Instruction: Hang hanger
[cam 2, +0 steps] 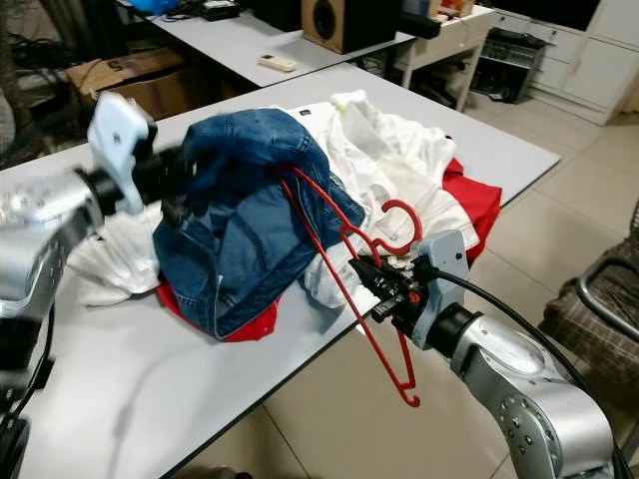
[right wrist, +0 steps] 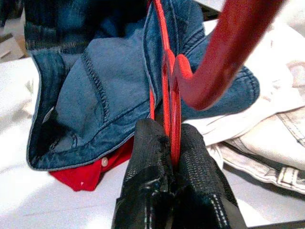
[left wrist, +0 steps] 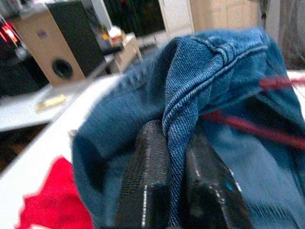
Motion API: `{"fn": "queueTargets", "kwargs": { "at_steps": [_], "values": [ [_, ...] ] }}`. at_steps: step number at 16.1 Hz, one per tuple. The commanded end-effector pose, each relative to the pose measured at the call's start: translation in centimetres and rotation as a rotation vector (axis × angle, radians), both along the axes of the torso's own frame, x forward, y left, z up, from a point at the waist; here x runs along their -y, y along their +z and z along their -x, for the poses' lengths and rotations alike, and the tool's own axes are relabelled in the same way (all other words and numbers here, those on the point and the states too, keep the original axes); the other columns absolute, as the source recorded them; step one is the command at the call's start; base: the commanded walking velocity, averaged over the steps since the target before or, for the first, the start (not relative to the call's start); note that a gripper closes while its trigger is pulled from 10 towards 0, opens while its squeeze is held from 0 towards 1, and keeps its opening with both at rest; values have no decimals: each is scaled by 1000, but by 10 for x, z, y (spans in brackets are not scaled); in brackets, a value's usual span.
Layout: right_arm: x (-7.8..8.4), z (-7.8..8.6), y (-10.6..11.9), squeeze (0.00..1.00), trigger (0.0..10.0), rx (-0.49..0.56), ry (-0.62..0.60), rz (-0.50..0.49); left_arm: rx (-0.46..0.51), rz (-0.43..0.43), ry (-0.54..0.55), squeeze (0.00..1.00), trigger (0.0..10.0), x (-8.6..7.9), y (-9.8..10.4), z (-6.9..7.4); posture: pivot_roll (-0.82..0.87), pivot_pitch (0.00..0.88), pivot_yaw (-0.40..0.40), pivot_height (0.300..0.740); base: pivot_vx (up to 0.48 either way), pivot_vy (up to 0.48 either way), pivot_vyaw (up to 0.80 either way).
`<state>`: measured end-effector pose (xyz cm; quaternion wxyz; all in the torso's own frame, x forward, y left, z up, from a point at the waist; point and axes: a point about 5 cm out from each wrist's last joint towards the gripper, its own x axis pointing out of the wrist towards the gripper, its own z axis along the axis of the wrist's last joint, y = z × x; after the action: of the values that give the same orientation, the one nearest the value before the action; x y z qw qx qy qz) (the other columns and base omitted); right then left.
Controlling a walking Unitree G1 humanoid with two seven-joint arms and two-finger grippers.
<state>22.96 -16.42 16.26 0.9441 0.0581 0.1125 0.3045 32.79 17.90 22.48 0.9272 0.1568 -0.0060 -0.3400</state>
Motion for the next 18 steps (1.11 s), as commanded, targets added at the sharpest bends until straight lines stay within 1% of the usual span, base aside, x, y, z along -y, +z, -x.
{"fn": "queueTargets", "kwargs": {
  "at_steps": [1,2,4,6,7,9,10,11,12,14,15,16,17,18],
  "values": [
    [0,-3,2,0,10000,13,-15,-3,-72,-14,8,1000,10000,-7,-12,7,-173,0,31,740,0,0,0],
    [0,-3,2,0,10000,14,-16,-4,-104,-3,29,1000,10000,-15,-17,12,-173,0,31,740,0,0,0],
    [0,-3,3,0,10000,16,-18,-7,-145,6,30,1000,10000,-22,-24,19,-165,0,24,740,0,0,0],
    [-1,-4,3,0,10000,19,-18,-8,-194,-26,40,1000,10000,-28,-35,28,-161,0,23,740,0,0,0],
    [-1,-5,3,0,10000,20,-19,-9,-200,-40,45,1000,10000,-29,-37,32,-161,0,22,740,0,0,0],
    [-2,-6,4,0,10000,22,-19,-10,-143,-128,125,1000,10000,-37,-42,30,-161,0,20,740,0,0,0],
    [-3,-6,3,0,10000,22,-17,-10,-145,-136,137,796,10000,-40,-45,29,-160,0,24,740,0,0,0],
    [-3,-6,3,0,10000,23,-17,-10,-159,-149,141,467,10000,-41,-48,29,-160,0,25,740,0,0,0],
    [-2,-6,5,0,10000,28,-18,-12,-189,-156,157,0,10000,-43,-54,30,-159,0,28,740,0,0,0],
    [-1,-5,9,0,10000,45,-27,-33,-204,-107,229,0,10000,-48,-58,28,-163,0,35,740,0,0,0],
    [0,-5,19,0,10000,79,-44,-132,-224,-14,266,0,10000,-51,-60,27,-163,0,38,740,0,0,0],
    [2,-6,26,0,10000,98,-59,-202,-238,64,244,0,10000,-49,-58,28,-162,0,39,740,0,0,0],
    [4,-5,29,0,10000,111,-68,-252,-287,144,171,0,10000,-41,-57,33,-161,0,41,740,0,0,0],
    [4,-6,30,0,10000,114,-72,-270,-307,154,149,0,10000,-38,-59,34,-161,0,41,740,0,0,0]
  ]
}}
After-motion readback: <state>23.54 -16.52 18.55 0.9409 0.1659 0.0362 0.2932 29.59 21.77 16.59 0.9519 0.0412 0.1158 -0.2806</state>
